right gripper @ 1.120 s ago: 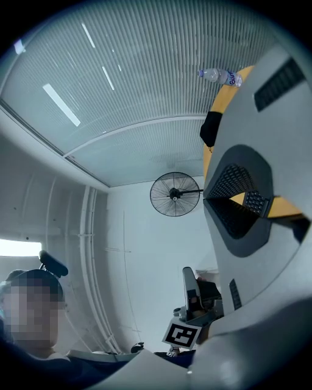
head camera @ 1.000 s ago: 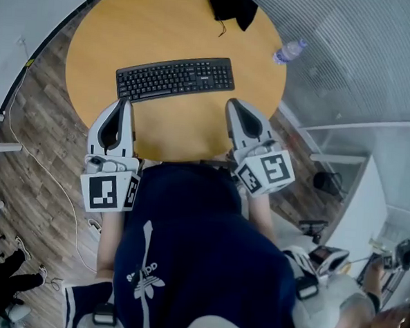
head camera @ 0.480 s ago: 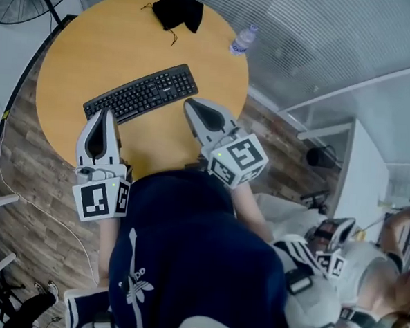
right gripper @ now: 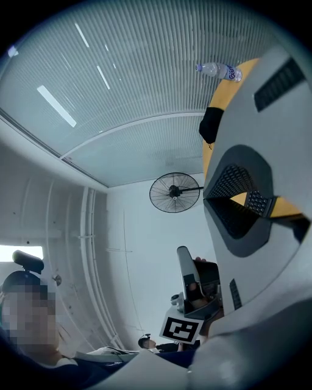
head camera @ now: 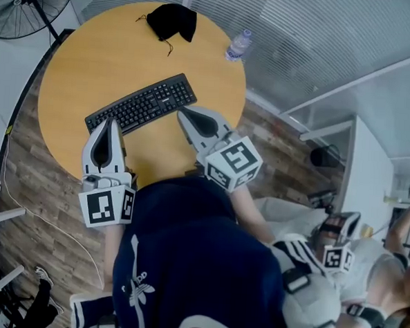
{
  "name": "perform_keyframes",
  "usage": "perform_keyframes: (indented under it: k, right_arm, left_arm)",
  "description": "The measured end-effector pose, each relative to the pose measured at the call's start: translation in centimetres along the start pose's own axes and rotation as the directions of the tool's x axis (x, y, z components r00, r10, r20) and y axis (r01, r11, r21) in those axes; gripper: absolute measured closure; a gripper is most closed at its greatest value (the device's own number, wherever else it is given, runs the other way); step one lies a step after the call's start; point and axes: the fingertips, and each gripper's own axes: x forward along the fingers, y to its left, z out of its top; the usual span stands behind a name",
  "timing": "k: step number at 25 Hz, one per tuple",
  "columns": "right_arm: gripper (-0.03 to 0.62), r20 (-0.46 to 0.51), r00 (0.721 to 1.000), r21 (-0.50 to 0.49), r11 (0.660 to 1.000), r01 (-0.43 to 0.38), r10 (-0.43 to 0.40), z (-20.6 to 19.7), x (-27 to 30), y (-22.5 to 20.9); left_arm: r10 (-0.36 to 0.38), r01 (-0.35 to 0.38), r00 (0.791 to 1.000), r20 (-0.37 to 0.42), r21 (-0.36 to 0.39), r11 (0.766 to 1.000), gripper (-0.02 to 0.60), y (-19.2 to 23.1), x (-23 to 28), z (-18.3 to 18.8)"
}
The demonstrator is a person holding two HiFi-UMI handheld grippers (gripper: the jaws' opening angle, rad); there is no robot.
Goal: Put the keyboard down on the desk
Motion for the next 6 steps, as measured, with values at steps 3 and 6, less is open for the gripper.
perform_keyframes:
  k: [3, 6]
  right_arm:
    - [0.591, -0.003, 1.000, -0.001, 1.000, -0.007, 0.007, 0.14, -0.11, 0.13]
    - [0.591, -0.007, 1.000, -0.007, 1.000, -0.012, 0.012, 0.25, -0.17, 0.19]
  left_arm:
    - [-0.005, 0.005, 1.000, -0.002, 0.007, 1.000, 0.580, -0.14, 0.02, 0.16]
    - [-0.008, 0.008, 1.000, -0.003, 0.017, 1.000, 0.580, -0.18, 0.00, 0.43]
